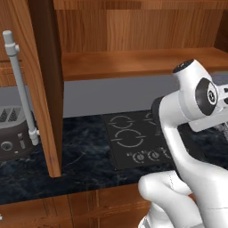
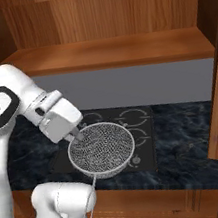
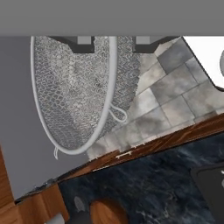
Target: Open the cabinet and setup a tea strainer by placing it in the bowl upright.
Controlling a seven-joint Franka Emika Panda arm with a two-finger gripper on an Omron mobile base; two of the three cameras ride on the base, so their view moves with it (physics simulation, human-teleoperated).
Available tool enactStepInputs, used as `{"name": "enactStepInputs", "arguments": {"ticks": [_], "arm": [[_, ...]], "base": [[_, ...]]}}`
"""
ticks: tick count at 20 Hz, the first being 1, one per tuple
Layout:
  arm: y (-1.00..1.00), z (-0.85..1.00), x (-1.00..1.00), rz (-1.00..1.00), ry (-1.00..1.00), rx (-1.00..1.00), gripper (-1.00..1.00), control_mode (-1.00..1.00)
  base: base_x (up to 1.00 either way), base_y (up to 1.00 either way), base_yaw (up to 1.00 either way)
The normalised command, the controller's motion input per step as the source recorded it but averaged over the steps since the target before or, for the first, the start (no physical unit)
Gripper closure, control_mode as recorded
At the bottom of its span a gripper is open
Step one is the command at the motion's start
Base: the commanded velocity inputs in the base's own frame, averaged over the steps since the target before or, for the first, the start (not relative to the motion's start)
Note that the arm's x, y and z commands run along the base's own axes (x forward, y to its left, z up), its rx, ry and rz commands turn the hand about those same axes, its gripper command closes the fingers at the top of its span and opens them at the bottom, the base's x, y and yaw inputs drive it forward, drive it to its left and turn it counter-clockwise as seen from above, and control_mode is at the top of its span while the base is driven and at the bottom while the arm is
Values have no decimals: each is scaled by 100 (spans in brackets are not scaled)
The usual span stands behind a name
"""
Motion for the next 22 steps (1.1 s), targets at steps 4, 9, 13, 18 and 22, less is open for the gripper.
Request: {"name": "enactStepInputs", "arguments": {"ticks": [4,9,13,18,22], "arm": [[-71,-39,0,19,0,0,100,-100],[-46,-65,6,18,0,-9,100,-100],[-42,-57,12,15,0,-16,100,-100],[-51,-12,0,3,-1,-6,100,-100],[-48,0,14,0,0,0,100,-100]], "base": [[0,0,0],[0,0,0],[0,0,0],[0,0,0],[0,0,0]]}}
